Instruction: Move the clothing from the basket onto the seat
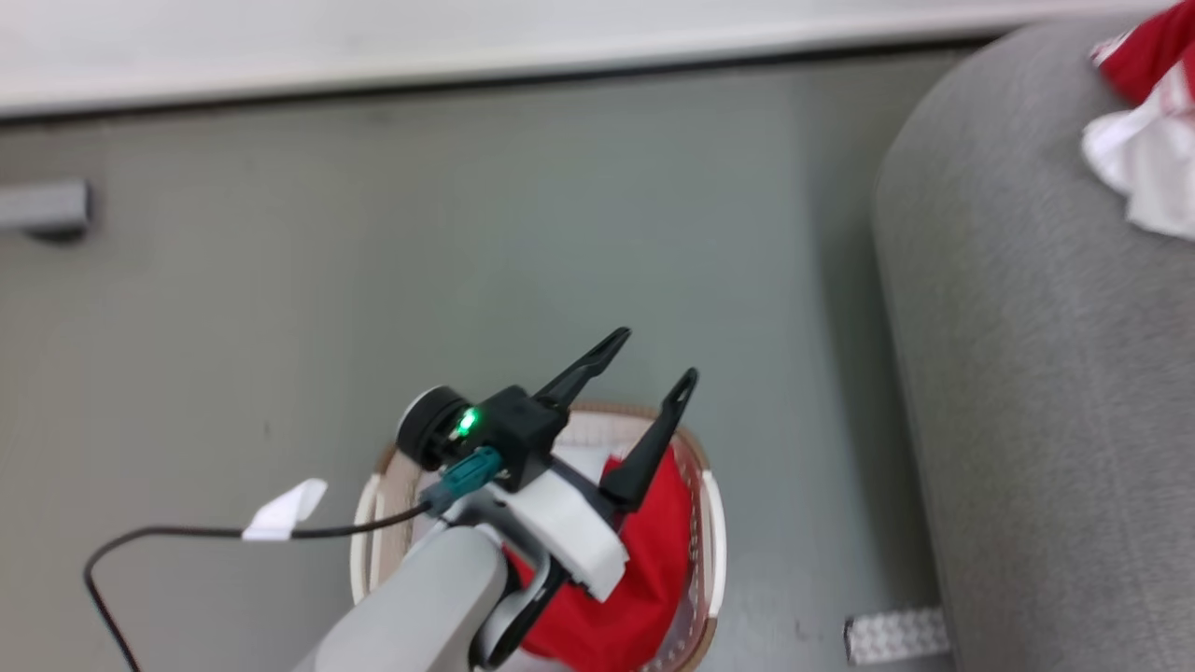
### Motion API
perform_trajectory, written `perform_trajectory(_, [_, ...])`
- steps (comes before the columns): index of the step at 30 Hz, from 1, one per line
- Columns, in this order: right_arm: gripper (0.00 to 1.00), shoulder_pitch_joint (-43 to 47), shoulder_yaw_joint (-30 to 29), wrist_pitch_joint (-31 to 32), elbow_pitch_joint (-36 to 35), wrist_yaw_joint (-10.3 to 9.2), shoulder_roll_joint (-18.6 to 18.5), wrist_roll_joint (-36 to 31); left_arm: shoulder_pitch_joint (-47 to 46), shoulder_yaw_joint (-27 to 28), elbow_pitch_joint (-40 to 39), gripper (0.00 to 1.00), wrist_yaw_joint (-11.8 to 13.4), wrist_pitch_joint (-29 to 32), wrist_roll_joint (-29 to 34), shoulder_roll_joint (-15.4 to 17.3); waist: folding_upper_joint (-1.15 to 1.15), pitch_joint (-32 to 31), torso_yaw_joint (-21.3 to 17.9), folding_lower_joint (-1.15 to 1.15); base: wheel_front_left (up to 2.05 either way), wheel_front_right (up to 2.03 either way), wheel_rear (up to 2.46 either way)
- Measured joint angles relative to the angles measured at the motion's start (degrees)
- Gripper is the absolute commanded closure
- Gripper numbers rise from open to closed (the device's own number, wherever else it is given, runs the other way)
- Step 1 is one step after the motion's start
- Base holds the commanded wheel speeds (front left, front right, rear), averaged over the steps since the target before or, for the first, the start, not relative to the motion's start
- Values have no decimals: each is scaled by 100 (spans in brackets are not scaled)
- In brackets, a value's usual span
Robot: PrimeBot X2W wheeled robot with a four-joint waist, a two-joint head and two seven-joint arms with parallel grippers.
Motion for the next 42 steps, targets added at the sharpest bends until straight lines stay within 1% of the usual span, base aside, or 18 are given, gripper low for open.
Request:
perform_trajectory(3, [0,163,169,-30,-355,-1,-135,222,166,79,-53,0,66,-12,-127,112,0,-445,-13,0,0,0,0])
perform_trajectory(7, [0,406,271,-220,-854,-1,-146,432,382,278,-191,0,219,-33,-265,257,0,-1024,-3,0,0,0,0])
perform_trajectory(9, [0,532,202,-382,-1078,-1,-100,553,502,413,-299,0,320,-58,-336,331,0,-1302,15,-1,0,0,0])
perform_trajectory(11, [0,699,102,-576,-1281,-1,35,613,671,601,-388,0,417,-85,-499,417,1,-1567,40,-1,0,0,0])
perform_trajectory(13, [0,928,31,-732,-1483,-1,221,614,867,751,-466,0,487,-116,-635,488,0,-1812,71,-1,0,0,0])
perform_trajectory(17, [0,1525,-144,-950,-1885,-1,576,490,1269,988,-628,0,714,-159,-756,642,1,-2258,160,-2,0,0,0])
perform_trajectory(21, [0,2102,-526,-1137,-2361,-1,971,211,1631,1246,-802,0,967,-190,-849,816,0,-2547,276,-2,0,0,0])
perform_trajectory(26, [0,3128,-1107,-1327,-3010,-1,1631,-423,2080,1516,-904,0,1252,-235,-829,975,1,-2668,405,-2,0,0,0])
perform_trajectory(28, [0,3582,-1367,-1397,-3251,-1,1973,-693,2265,1633,-922,0,1352,-244,-829,976,0,-2688,423,-1,0,0,0])
perform_trajectory(30, [0,4064,-1508,-1459,-3495,-1,2312,-926,2455,1786,-953,0,1423,-261,-827,956,1,-2706,442,-1,0,0,0])
perform_trajectory(33, [0,4625,-1642,-1539,-3816,-1,2703,-1311,2708,2085,-1072,0,1418,-270,-684,845,1,-2693,447,-1,0,0,0])
perform_trajectory(37, [0,5114,-1706,-1593,-4079,-1,3154,-1786,3103,2380,-1113,0,1145,-274,-468,657,1,-2643,432,0,0,0,0])
perform_trajectory(40, [0,5317,-1696,-1614,-4114,-1,3407,-2017,3321,2592,-1082,0,955,-274,-261,488,1,-2606,417,0,0,0,0])
perform_trajectory(42, [0,5377,-1704,-1614,-4110,-1,3500,-2095,3426,2741,-1059,0,842,-275,-179,353,0,-2585,416,0,0,0,0])
